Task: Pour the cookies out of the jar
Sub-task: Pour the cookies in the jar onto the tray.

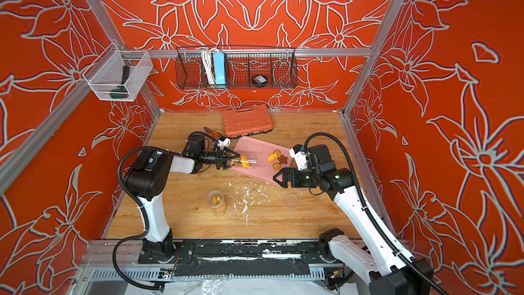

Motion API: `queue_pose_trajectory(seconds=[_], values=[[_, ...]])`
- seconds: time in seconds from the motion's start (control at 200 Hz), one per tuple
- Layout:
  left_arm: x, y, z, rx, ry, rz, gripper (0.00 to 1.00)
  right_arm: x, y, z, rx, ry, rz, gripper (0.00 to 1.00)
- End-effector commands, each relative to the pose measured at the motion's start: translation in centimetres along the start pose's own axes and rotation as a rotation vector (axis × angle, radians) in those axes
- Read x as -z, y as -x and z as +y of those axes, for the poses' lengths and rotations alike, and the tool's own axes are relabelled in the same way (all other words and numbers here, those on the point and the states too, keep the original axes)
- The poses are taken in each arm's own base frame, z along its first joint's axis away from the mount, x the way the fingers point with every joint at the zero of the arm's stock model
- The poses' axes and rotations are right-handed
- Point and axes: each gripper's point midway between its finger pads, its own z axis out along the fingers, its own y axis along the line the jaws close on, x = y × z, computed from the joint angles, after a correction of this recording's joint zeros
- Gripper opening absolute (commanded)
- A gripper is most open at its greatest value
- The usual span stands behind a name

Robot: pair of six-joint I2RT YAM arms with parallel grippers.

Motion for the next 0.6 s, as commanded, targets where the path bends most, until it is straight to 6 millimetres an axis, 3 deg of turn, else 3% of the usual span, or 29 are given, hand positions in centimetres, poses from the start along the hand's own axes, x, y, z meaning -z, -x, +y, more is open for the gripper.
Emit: queue_pose_trajectory(seconds=[0.0,0.295,0.596], values=[[0.4,1.2,-0.5,-0.046,-0.021,-0.007,0.59,0.0,-0.4,-0.3,-0.002,-0.006,0.011,0.99],[1.1,2.0,0.9,-0.009,-0.018,-0.057,0.59,-0.3,-0.3,-0.3,-0.03,0.0,0.007,0.99],[1.7,2.6,0.8,-0.002,-0.014,-0.103,0.59,-0.6,0.1,-0.2,-0.067,0.018,-0.008,0.99]])
